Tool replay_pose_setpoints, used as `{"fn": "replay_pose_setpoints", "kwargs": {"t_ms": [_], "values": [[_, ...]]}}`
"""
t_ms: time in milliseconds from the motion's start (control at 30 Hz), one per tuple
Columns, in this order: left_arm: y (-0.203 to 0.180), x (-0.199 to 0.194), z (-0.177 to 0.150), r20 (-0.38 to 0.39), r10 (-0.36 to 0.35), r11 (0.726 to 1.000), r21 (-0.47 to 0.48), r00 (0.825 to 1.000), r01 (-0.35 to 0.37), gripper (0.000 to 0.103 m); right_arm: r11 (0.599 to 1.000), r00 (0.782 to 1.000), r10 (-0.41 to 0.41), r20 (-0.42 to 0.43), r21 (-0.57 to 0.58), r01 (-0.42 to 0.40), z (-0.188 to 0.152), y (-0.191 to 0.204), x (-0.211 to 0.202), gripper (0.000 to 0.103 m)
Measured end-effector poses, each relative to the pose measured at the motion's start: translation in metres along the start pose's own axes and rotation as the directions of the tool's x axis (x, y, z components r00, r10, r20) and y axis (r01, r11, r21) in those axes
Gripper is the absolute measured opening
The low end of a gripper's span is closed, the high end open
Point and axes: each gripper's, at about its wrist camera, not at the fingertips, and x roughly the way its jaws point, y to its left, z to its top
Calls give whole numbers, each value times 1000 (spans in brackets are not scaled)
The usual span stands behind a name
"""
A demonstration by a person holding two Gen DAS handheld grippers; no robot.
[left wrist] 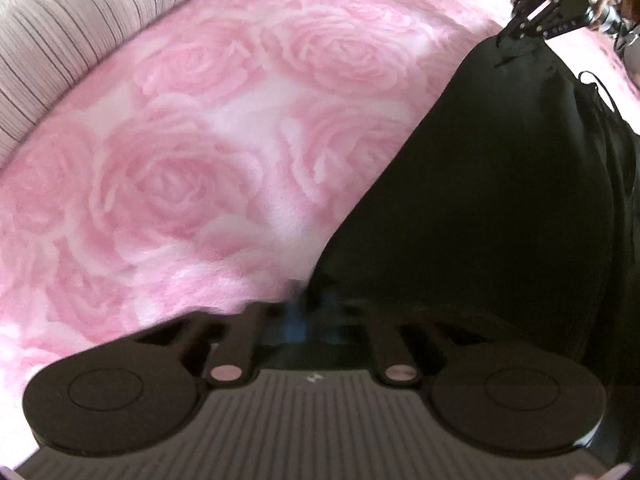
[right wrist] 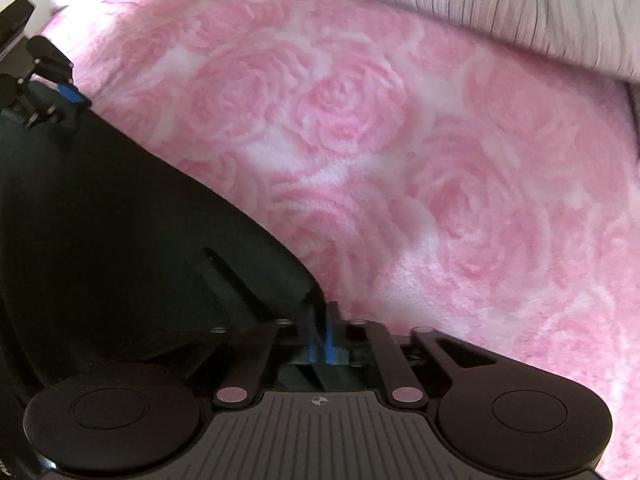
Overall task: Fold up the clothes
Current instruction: 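Grasp the pants hems with both grippers and lift them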
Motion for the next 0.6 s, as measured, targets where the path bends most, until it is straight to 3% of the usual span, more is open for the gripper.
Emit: {"fn": "replay_pose_setpoints", "kwargs": {"t_ms": [100,167,300,367,400,467,600], "values": [[-23,-26,-10,72,91,996,-12,993,-91,1,996,995,-80,65,-44,83,-12,23,-26,0],[-40,-55,-23,130,138,988,-82,982,-128,1,986,984,-134,114,-86,144,-24,46,-50,0],[-95,-122,-64,208,199,960,-237,958,-148,1,942,949,-236,211,-190,276,-61,105,-107,0],[-129,-147,-88,206,210,943,-301,956,-142,1,916,934,-270,233,-236,324,-89,140,-131,0],[-147,-156,-102,194,208,930,-341,959,-133,1,908,934,-278,224,-256,332,-103,157,-138,0],[-178,-161,-130,146,184,894,-437,972,-103,1,912,954,-264,139,-285,294,-135,185,-136,0],[-229,-137,-182,-7,106,787,-611,994,-88,4,920,970,-237,-42,-331,211,-196,239,-128,0]]}}
